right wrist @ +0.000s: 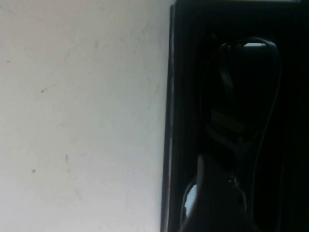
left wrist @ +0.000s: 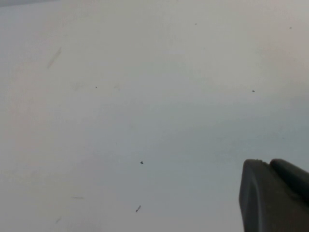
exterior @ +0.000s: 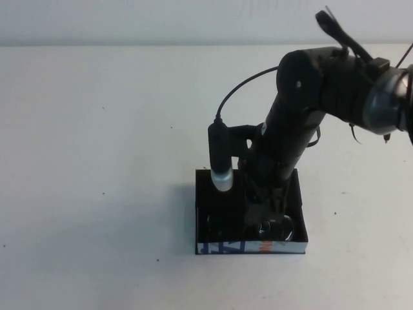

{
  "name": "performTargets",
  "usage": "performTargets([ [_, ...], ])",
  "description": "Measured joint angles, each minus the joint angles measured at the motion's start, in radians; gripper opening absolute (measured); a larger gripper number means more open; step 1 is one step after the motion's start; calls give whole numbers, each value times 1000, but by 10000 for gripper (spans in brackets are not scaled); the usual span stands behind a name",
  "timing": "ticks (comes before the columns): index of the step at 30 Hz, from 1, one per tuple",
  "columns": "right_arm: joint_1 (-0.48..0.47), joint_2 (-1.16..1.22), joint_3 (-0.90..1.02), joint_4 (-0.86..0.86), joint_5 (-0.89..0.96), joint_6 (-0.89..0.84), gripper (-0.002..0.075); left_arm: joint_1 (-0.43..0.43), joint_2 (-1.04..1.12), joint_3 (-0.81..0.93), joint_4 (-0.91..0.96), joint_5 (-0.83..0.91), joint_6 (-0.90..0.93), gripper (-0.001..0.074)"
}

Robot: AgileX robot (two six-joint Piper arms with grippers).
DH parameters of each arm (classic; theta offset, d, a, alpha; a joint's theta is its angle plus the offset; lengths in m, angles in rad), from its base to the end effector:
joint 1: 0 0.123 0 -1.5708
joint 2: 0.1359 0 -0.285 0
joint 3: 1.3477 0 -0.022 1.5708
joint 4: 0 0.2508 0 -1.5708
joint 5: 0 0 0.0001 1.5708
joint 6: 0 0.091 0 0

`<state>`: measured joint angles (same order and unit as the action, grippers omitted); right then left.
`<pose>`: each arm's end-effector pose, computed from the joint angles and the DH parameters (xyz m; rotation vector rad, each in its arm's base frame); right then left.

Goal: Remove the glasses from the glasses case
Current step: Pick up the glasses from the glasses case

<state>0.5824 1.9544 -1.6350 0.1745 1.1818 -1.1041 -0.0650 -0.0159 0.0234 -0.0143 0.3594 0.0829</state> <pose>0.3302 0.2350 0.2454 -2.1441 2.0150 0.1778 0.0526 -0.0039 0.1738 0.1279 1.8460 -0.0015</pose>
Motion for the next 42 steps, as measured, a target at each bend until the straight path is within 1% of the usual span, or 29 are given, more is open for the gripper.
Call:
performTargets([
  [10, 2, 82, -34, -4, -2, 36, 338, 0, 0, 0, 0, 0, 0, -4],
  [19, 2, 82, -34, -2, 27, 69, 295, 0, 0, 0, 0, 0, 0, -4],
  [24, 2, 83, -34, 0, 21, 93, 293, 0, 0, 0, 0, 0, 0, -4],
  [40, 4, 117, 8, -3, -60, 97, 291, 0, 0, 0, 0, 0, 0, -5],
  [42, 4, 122, 8, -3, -61, 97, 279, 0, 0, 0, 0, 0, 0, -5],
])
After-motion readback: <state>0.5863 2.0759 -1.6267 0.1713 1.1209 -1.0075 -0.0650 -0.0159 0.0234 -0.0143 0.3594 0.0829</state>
